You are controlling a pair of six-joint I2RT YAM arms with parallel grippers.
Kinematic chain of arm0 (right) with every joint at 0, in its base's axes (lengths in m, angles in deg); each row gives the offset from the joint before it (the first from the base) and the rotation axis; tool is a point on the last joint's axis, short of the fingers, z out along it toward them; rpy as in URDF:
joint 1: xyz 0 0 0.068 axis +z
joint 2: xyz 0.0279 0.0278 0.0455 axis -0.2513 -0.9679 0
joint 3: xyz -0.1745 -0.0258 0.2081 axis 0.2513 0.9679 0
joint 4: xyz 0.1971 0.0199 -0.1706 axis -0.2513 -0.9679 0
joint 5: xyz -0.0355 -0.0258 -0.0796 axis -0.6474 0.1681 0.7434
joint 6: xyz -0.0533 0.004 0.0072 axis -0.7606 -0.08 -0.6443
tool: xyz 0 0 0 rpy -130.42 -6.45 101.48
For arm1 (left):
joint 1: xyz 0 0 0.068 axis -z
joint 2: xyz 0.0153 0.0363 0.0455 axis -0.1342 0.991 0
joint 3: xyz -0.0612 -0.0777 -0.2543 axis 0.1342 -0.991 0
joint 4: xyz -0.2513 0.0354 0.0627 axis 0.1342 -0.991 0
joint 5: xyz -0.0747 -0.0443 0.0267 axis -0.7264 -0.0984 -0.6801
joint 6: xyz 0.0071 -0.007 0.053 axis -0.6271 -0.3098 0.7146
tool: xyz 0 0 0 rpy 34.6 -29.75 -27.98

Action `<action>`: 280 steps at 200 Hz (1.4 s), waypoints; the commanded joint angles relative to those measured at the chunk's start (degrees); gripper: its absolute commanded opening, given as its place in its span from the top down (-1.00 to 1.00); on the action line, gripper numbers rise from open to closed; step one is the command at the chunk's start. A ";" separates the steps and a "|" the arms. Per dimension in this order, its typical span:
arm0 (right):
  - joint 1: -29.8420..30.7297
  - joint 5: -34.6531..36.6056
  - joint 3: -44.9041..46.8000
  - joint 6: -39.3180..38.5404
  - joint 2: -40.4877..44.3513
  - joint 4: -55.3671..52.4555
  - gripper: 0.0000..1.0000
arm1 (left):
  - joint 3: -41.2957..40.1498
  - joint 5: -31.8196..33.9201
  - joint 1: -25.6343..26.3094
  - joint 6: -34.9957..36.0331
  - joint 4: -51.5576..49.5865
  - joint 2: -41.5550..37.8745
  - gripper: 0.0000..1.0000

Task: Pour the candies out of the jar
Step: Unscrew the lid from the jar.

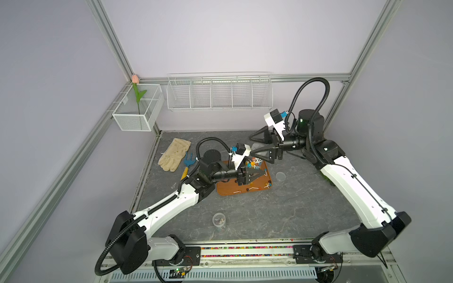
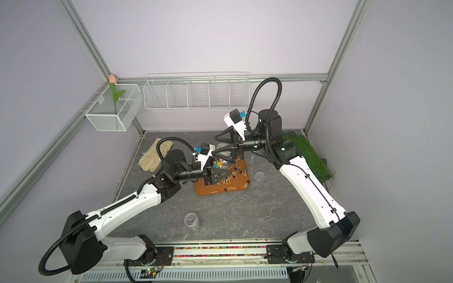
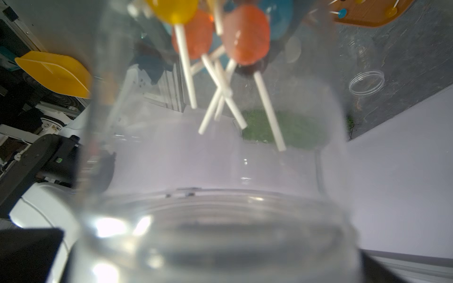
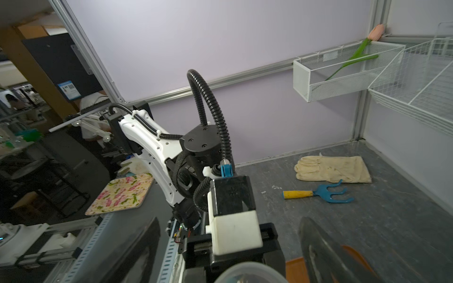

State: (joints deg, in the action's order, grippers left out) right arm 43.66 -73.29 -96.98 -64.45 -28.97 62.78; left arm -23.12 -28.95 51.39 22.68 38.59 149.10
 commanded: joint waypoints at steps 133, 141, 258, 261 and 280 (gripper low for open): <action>7.44 39.89 -0.39 16.63 3.50 -9.51 -0.77 | -1.70 12.90 0.17 7.11 -5.33 -4.45 0.24; 7.72 39.57 -0.39 16.73 3.07 -9.06 -0.75 | -2.10 12.97 0.16 6.89 -4.87 -4.49 0.24; 8.46 37.14 -0.26 16.20 0.75 -9.95 -0.47 | -2.66 14.05 0.18 6.47 -4.04 -4.50 0.24; 8.50 37.15 -0.27 16.22 0.75 -9.97 -0.47 | -2.62 13.97 0.18 6.51 -3.99 -4.49 0.24; 8.44 37.10 -0.13 16.19 0.75 -10.06 -0.47 | -2.61 14.05 0.17 6.44 -3.94 -4.49 0.24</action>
State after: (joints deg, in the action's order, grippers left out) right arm 51.85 -35.37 -96.85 -48.00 -27.87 53.06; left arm -25.63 -15.28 51.39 28.96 31.97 145.56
